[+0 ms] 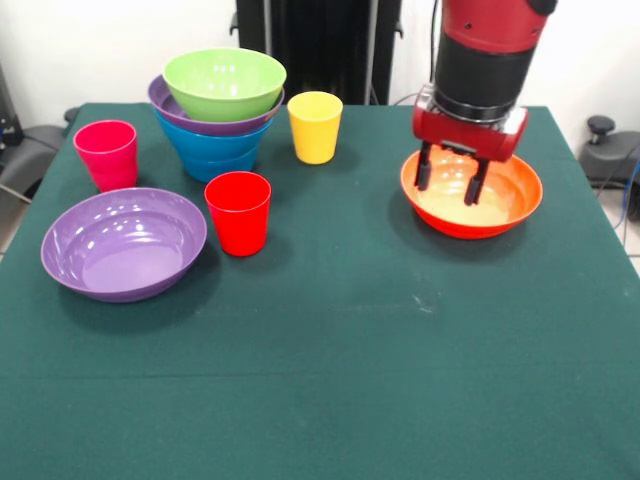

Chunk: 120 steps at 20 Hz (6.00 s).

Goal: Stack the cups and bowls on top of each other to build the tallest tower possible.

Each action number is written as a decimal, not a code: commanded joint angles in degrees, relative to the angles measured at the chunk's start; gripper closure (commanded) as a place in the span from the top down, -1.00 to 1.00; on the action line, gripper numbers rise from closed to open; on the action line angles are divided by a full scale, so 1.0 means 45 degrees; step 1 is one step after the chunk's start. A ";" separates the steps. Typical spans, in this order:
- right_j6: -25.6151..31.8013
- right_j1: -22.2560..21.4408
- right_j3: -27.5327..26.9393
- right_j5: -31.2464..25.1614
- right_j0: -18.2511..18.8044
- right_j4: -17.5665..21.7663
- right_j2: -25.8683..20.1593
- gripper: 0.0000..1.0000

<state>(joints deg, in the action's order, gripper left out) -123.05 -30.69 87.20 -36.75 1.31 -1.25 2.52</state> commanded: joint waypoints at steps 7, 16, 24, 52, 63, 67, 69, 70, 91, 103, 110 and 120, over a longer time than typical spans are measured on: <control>-0.3653 0.1208 -0.1178 0.0225 -0.1430 -0.1430 0.0233 1.00; -0.4519 0.2181 -0.1633 0.0722 -0.2639 -0.2121 0.1096 1.00; -0.4628 0.2379 -0.0679 0.1539 -0.2982 -0.2379 0.0954 1.00; -0.3528 0.2713 0.0793 0.3187 -0.2019 -0.2424 -0.0154 1.00; -0.3772 0.2909 0.0312 0.3067 -0.2530 -0.2246 0.0569 -1.00; -0.3561 0.2920 0.0153 0.2811 -0.2503 -0.2195 0.0621 -1.00; -0.3520 0.2908 0.0123 0.2833 -0.2458 -0.2198 0.0592 -1.00; -0.3528 0.2820 0.0164 0.2793 -0.2435 -0.2225 0.0573 -1.00; -0.0212 -0.2469 0.1982 -0.2560 0.0594 -0.1284 -0.0566 -1.00; 0.0177 -0.3767 0.1026 -0.5082 0.0980 -0.0424 -0.0579 -1.00; 0.0357 -0.4809 0.1405 -0.5681 0.1328 -0.0247 -0.0716 -1.00; 0.1176 -0.5932 0.3449 -0.3487 0.2591 -0.0131 -0.1011 -1.00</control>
<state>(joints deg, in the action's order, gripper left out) -132.79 -56.17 95.09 -56.43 10.23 -5.22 3.12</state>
